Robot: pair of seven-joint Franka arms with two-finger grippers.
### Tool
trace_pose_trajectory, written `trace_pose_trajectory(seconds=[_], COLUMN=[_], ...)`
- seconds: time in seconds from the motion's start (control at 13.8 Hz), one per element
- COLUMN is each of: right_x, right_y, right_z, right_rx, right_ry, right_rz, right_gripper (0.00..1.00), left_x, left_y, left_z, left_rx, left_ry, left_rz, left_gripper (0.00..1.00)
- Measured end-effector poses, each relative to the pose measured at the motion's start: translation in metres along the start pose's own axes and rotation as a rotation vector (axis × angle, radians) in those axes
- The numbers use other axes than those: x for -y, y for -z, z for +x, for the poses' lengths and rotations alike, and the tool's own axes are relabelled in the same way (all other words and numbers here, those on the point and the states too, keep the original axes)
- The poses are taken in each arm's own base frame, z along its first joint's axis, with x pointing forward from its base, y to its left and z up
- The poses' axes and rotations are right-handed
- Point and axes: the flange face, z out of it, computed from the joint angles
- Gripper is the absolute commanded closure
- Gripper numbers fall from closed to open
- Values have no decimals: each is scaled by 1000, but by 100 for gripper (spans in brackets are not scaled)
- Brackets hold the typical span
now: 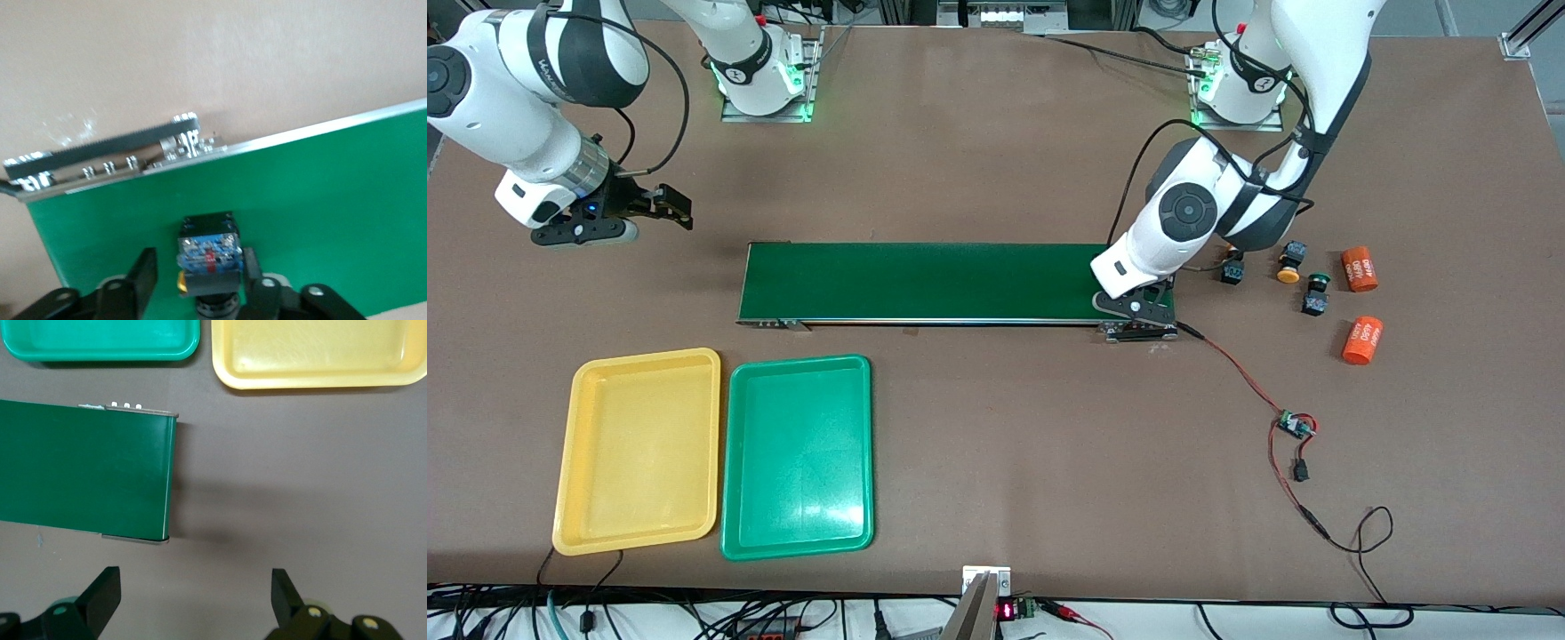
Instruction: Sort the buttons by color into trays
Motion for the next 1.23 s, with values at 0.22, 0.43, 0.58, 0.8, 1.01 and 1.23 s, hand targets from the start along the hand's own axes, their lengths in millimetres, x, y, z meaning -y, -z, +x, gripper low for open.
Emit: trace_pose_trajectory(seconds=[0.22,0.43,0.58,0.8,1.01,1.23], right_x=[24,81,122,175,209,235], right_y=[0,-3,-10,-30,-48,-57], right_z=[4,8,8,9,6,5], right_rx=[-11,-32,-44,-61,-60,-72], right_ry=[12,-21,-33,-50,-53,-83], right_rz=[-4,-8,-9,-6,-12,-55], right_gripper=[0,0,0,0,0,0], left_x=[12,66,117,166,193,253], left_y=[16,37,38,29,22,26], left_z=[9,22,26,17,9,3], left_rx=[-33,-65,-54,29,91,89], left_ry=[23,116,195,276,315,348], left_rz=[-6,-9,-9,4,12,-4], left_gripper=[0,0,0,0,0,0])
